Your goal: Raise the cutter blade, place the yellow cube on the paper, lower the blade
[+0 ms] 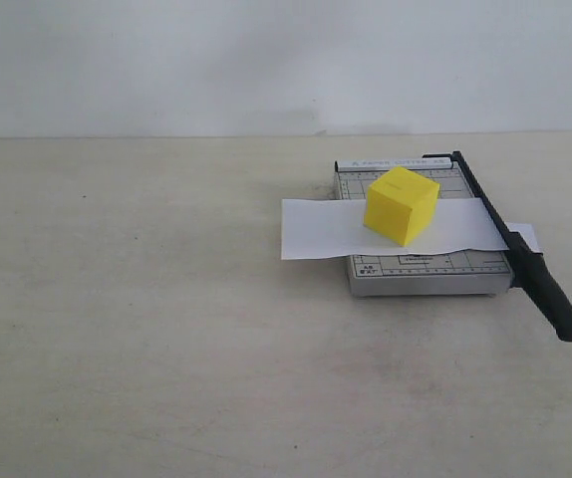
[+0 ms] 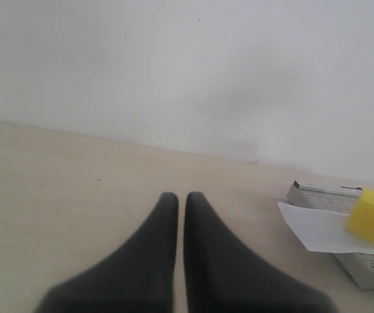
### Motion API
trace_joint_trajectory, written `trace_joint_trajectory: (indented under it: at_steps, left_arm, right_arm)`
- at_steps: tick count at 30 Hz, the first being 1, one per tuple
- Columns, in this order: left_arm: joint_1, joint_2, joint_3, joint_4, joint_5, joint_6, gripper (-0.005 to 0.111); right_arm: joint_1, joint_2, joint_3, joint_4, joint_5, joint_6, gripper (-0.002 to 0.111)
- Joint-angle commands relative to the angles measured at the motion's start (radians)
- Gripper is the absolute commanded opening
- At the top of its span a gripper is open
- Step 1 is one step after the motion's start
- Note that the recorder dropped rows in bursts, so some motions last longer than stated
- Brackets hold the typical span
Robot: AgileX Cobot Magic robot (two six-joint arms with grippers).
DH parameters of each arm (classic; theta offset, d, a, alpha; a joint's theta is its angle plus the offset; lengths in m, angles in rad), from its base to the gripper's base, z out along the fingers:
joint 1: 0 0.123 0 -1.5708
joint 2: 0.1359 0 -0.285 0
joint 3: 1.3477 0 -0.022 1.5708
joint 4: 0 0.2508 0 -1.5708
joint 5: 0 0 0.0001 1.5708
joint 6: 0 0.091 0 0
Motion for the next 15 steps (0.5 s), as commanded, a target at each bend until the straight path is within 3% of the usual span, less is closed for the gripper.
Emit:
trace_joint_trajectory:
  at_steps: [1, 11, 15]
  left_arm:
    - [0.003, -0.002, 0.004, -0.009, 0.003, 0.008, 0.004]
    - [0.003, -0.002, 0.004, -0.009, 0.003, 0.01, 0.004]
    - [0.003, -0.002, 0.004, 0.013, 0.003, 0.242, 0.004]
  right_arm:
    - [-0.008, -0.004, 0.005, -0.002, -0.001, -0.01, 0.001]
    - [-0.008, -0.004, 0.005, -0.002, -0.001, -0.01, 0.001]
    - [-0.008, -0.004, 0.005, -0.002, -0.001, -0.01, 0.001]
